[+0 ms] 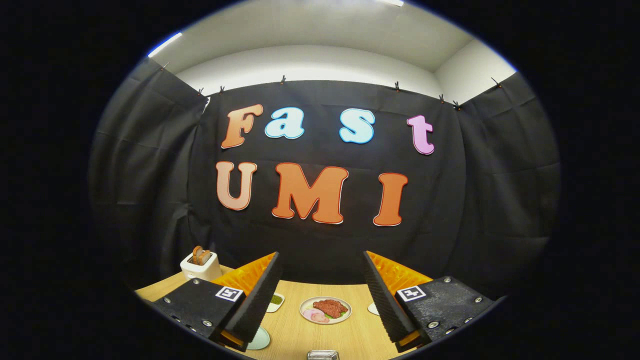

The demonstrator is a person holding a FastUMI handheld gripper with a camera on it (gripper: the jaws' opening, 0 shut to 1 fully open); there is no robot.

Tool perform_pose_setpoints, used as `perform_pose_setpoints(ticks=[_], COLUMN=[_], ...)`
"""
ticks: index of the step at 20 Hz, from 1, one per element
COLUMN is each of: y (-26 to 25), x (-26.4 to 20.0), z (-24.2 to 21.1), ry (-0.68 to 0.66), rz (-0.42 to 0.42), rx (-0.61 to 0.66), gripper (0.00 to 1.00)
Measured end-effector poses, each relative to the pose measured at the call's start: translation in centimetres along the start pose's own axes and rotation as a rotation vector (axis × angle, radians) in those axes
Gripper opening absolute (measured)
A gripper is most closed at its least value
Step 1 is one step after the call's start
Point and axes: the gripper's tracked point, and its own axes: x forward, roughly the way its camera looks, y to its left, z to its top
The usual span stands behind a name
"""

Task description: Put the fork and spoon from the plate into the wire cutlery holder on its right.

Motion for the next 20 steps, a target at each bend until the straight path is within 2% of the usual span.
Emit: perform_pose_setpoints(ticks=[5, 8, 16, 20], y=[2.4, 5.1, 12.4, 14.2], x=[0.9, 1.3, 2.7, 2.9], z=[-1.6, -4.3, -13.4, -19.6], ry=[0.037, 0.107, 0.379, 0.579], rz=[0.035, 0.082, 0.151, 0.125], rx=[0.023, 0.059, 0.12, 0.137], gripper=[0.96, 0.96, 0.98, 0.98])
